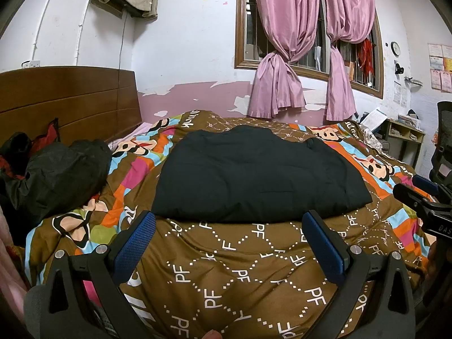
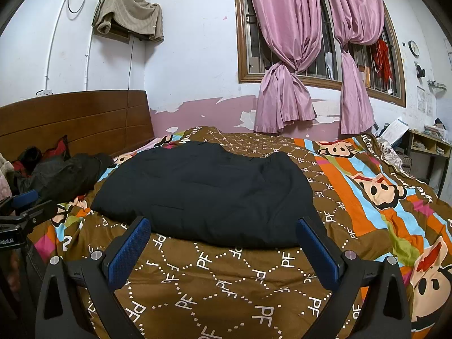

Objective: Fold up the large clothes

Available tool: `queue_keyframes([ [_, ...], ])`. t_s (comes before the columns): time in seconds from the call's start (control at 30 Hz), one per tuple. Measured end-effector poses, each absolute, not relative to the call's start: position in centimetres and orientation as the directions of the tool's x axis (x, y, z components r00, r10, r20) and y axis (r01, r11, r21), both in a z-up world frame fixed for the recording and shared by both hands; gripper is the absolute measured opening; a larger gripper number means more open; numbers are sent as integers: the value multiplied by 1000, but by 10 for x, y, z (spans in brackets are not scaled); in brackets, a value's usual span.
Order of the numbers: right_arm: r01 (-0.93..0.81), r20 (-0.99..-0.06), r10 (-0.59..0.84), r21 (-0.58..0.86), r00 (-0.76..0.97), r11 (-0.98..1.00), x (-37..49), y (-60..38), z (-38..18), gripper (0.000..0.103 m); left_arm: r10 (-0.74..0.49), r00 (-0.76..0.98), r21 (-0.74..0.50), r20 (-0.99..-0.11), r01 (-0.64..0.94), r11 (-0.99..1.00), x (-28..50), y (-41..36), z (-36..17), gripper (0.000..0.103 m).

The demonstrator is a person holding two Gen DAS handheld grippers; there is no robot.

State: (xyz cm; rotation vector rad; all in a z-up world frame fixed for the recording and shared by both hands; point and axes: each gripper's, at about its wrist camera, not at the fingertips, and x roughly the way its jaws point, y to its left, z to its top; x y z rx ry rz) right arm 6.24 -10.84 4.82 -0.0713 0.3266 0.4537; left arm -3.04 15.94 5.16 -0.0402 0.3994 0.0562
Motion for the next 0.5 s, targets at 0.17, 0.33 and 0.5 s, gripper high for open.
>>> queue_keyframes([
  [0.17,-441,-324,418,4,849,898,62,-109,48,103,47,920,-29,-390,-63,998,-31,159,52,102],
  [0.33,-442,-324,419,5,848,897,62,-109,49,103,46,919,-28,-391,-62,998,-31,158,51,102],
  [0.5,-442,-325,419,6,848,897,63,-109,49,103,47,920,-29,-390,-64,998,-31,157,52,102],
])
